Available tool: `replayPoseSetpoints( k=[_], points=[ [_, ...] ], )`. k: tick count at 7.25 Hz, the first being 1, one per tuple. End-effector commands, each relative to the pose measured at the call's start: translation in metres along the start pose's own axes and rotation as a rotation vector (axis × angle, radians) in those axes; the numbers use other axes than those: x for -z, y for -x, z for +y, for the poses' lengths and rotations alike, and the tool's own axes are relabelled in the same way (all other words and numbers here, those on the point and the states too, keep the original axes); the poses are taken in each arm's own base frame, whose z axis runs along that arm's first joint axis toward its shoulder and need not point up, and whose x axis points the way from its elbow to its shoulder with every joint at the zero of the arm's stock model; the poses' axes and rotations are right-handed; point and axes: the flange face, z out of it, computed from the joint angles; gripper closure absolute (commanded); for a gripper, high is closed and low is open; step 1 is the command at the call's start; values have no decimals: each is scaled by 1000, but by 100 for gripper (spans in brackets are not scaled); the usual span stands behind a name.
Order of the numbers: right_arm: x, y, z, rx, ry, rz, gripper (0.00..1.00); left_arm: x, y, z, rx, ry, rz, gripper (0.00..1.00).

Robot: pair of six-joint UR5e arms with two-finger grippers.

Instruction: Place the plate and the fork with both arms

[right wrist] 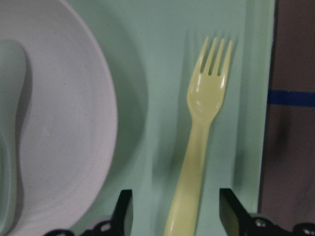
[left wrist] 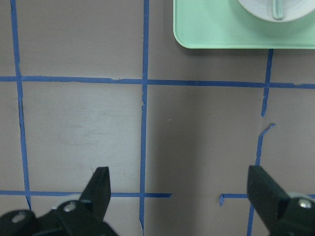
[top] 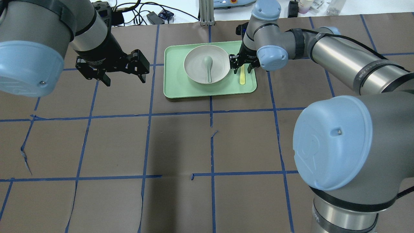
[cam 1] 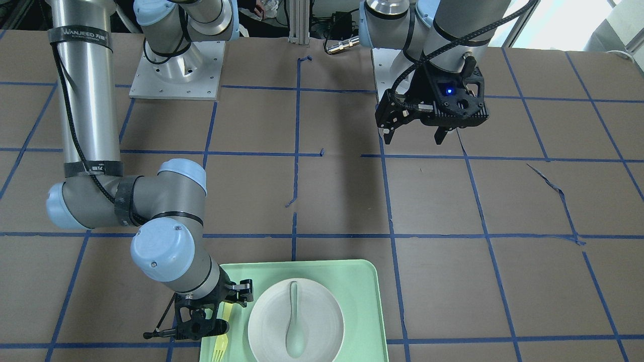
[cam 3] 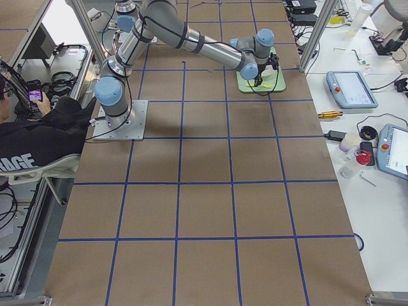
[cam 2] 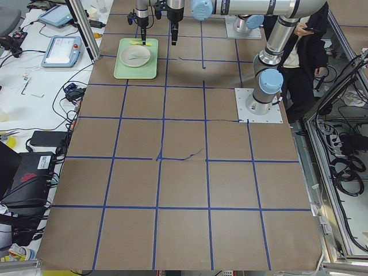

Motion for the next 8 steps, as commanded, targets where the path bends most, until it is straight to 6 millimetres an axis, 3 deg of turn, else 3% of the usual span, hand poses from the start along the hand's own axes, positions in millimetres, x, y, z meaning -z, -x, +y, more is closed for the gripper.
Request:
replayPoseSetpoints(
  k=[1, 3, 4, 5, 6, 7, 8],
  points=[
    [82, -1, 26, 23, 21, 36, 0, 0, 0, 0, 0, 0, -1, 0],
    [207, -33, 84, 28, 130, 95, 0, -1, 0, 0, 2, 2, 1, 0],
    [265, -47, 110, 18, 90, 95, 0, -1, 0, 0, 0, 1, -1, 0],
    [312, -41, 147, 24, 93, 94, 0, -1, 1, -1, 14, 1, -1, 0],
    [340, -36, 167, 12, 62, 101, 0, 0, 0, 0, 23, -1, 1, 0],
    [343, -33, 192, 0, 126, 94, 0, 2, 0, 1, 23, -5, -2, 0],
    [327, -33, 204, -6, 154, 89, 10, 3, 0, 1, 24, -6, -1, 0]
  ],
)
